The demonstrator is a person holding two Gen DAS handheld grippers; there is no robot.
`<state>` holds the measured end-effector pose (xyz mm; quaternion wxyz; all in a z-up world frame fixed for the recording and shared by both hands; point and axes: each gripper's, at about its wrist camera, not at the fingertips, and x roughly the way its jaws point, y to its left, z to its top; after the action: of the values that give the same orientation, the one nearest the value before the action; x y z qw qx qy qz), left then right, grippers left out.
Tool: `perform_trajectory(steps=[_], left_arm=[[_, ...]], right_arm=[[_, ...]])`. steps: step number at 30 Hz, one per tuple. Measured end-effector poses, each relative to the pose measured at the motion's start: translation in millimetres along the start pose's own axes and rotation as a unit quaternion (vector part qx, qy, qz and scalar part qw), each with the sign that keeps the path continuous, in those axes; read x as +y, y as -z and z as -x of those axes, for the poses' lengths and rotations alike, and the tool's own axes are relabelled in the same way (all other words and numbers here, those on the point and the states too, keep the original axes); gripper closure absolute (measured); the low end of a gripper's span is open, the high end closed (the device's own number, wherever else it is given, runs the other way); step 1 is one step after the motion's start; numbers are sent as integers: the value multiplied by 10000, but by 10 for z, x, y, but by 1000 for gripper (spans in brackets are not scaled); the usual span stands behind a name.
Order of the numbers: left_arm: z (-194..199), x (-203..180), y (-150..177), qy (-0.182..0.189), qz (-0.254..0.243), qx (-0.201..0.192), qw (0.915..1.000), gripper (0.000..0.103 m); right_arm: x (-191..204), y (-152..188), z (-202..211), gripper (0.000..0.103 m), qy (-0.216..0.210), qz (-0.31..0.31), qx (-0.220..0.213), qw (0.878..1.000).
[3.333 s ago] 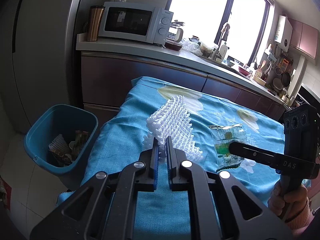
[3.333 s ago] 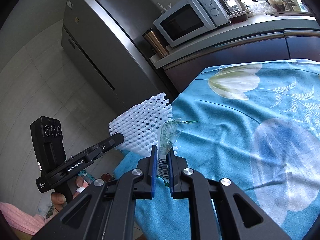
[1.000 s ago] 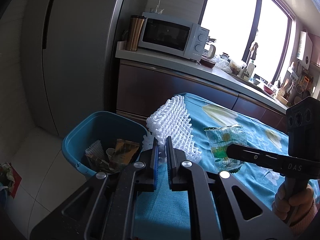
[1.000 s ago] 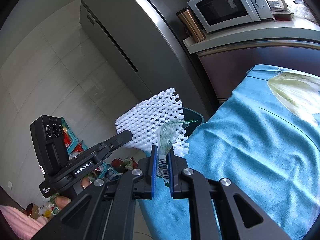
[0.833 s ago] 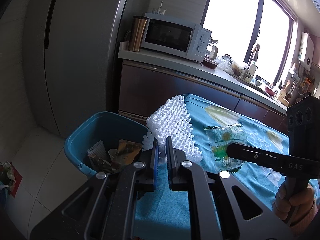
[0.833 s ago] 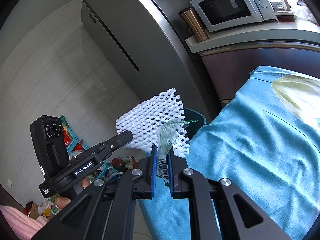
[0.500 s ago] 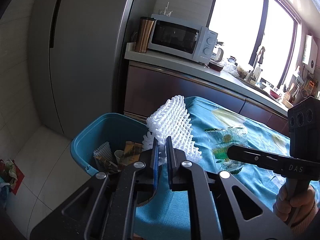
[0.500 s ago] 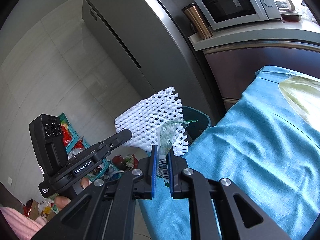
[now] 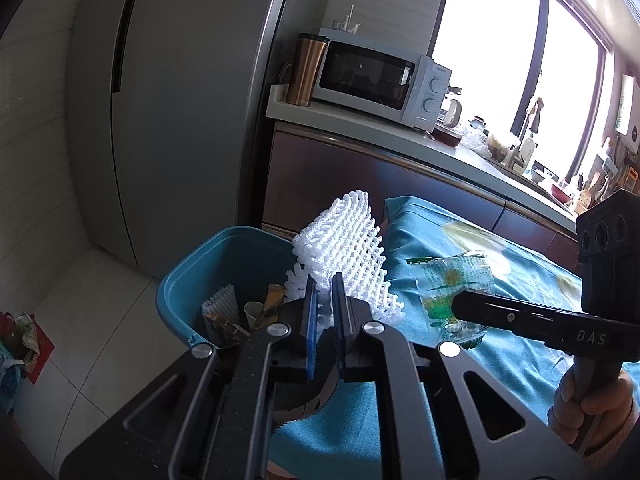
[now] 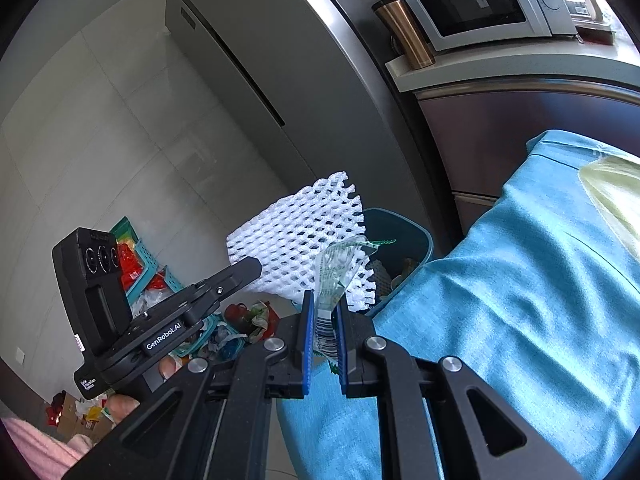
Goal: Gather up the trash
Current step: 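Carry the white foam net and clear wrapper over to the teal bin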
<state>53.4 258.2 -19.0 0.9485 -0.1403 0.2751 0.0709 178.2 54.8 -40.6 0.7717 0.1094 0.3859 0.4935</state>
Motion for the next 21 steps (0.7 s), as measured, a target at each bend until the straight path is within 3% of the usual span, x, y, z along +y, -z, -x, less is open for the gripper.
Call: perform_trajectory(steps=[21], left_arm=[[-58,122,-12,-175,134,-6,9998,95]], right_arm=[[49,-96,-332,94,28,84,219,9997]])
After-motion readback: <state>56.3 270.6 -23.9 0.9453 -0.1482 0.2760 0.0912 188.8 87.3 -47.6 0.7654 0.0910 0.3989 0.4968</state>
